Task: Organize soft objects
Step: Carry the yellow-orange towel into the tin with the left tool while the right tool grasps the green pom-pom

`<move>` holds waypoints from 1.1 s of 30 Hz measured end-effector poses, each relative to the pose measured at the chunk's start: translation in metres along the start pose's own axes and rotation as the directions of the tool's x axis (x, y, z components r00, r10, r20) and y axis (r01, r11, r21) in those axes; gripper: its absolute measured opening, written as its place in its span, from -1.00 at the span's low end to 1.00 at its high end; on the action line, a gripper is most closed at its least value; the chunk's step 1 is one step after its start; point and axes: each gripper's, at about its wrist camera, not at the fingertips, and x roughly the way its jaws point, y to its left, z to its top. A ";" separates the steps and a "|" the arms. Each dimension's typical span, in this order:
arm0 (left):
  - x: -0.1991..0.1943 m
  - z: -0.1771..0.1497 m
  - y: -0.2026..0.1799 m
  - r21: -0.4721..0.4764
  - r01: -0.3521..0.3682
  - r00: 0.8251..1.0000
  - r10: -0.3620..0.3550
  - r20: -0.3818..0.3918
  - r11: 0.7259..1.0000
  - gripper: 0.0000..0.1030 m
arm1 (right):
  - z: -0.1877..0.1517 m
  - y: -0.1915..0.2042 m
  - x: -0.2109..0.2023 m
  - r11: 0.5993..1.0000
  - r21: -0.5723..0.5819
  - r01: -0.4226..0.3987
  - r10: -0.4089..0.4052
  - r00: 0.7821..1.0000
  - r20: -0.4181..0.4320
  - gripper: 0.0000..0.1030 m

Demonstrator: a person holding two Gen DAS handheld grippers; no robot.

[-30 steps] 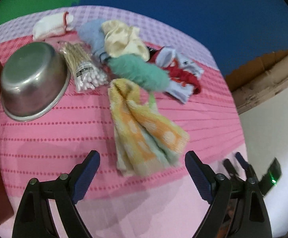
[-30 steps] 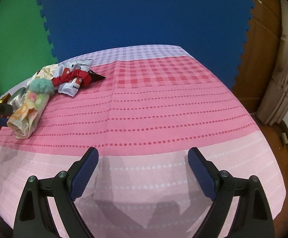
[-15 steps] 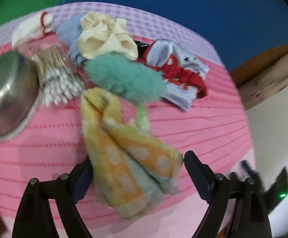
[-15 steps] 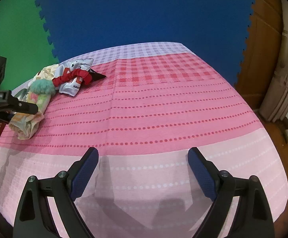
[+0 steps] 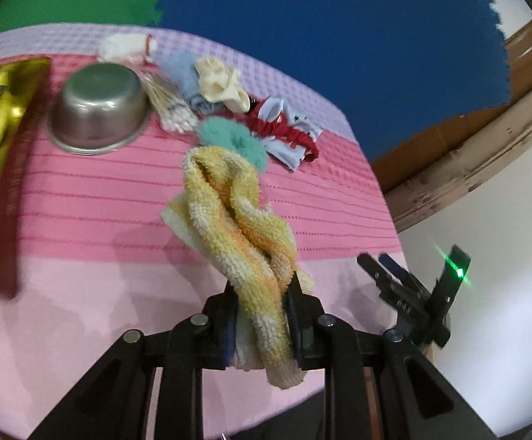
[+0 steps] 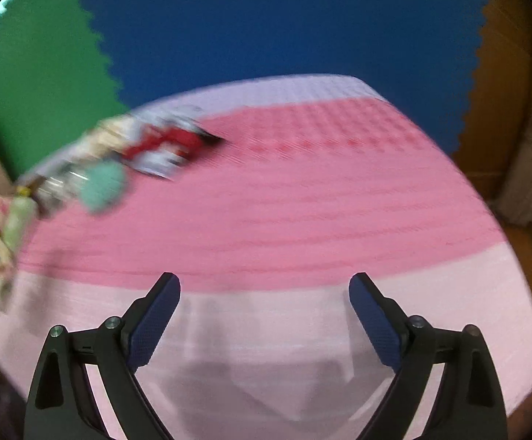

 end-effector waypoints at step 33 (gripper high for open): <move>-0.141 0.018 0.163 -0.190 -0.307 0.935 0.333 0.125 0.933 -0.31 | 0.071 0.179 0.135 0.938 -0.303 -0.166 0.086 0.961 -0.261 -0.46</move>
